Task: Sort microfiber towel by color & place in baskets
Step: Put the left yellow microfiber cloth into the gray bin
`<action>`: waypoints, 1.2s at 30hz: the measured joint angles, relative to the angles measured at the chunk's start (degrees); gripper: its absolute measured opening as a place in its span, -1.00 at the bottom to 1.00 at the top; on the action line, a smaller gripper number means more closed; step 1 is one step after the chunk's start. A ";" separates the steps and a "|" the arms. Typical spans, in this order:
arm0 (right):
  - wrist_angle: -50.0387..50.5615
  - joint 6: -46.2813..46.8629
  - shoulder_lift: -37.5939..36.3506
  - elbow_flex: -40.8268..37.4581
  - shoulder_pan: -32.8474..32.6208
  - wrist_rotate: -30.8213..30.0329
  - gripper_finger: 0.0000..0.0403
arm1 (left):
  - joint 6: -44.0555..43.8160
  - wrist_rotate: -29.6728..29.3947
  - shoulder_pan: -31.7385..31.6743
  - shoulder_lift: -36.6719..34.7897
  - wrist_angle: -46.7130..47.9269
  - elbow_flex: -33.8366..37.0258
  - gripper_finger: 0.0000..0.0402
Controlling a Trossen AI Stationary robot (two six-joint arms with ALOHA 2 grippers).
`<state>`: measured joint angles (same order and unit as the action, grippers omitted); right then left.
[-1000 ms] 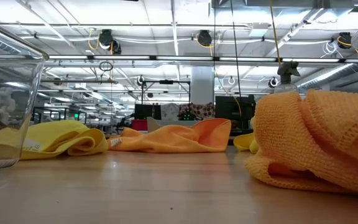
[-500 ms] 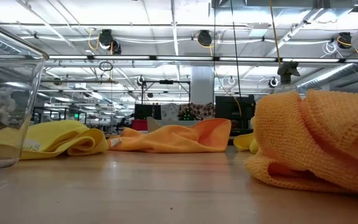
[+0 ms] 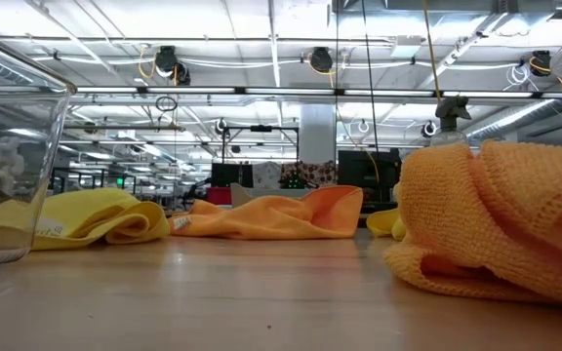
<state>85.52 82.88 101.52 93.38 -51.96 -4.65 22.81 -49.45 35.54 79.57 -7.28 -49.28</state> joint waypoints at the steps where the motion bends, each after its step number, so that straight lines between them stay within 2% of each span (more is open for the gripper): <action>1: -0.15 0.36 -0.52 0.00 -0.17 0.38 -0.12 | 0.00 0.31 0.01 0.00 -0.01 0.00 0.43; 6: -2.14 0.84 -2.30 0.02 -0.31 -0.16 0.03 | 0.00 2.64 0.01 0.00 -0.01 0.00 0.43; 10: -5.07 0.49 -2.44 0.04 -0.42 -1.43 0.02 | 0.00 2.80 0.01 0.00 0.01 0.00 0.43; 14: -5.98 0.53 -2.47 0.04 -1.06 0.65 -0.20 | 0.00 2.80 0.01 0.00 0.01 0.00 0.43; 22: -6.49 0.42 -1.60 -0.22 -1.76 0.05 -0.92 | 0.00 2.80 -0.57 0.00 0.01 0.00 0.43; 36: -15.74 -0.41 -0.66 -13.32 -1.35 0.73 -0.99 | -0.08 2.80 -1.28 0.00 0.01 0.00 0.43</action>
<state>69.78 82.47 100.86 80.06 -53.31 -3.93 22.73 -46.65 34.26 79.57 -7.27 -49.28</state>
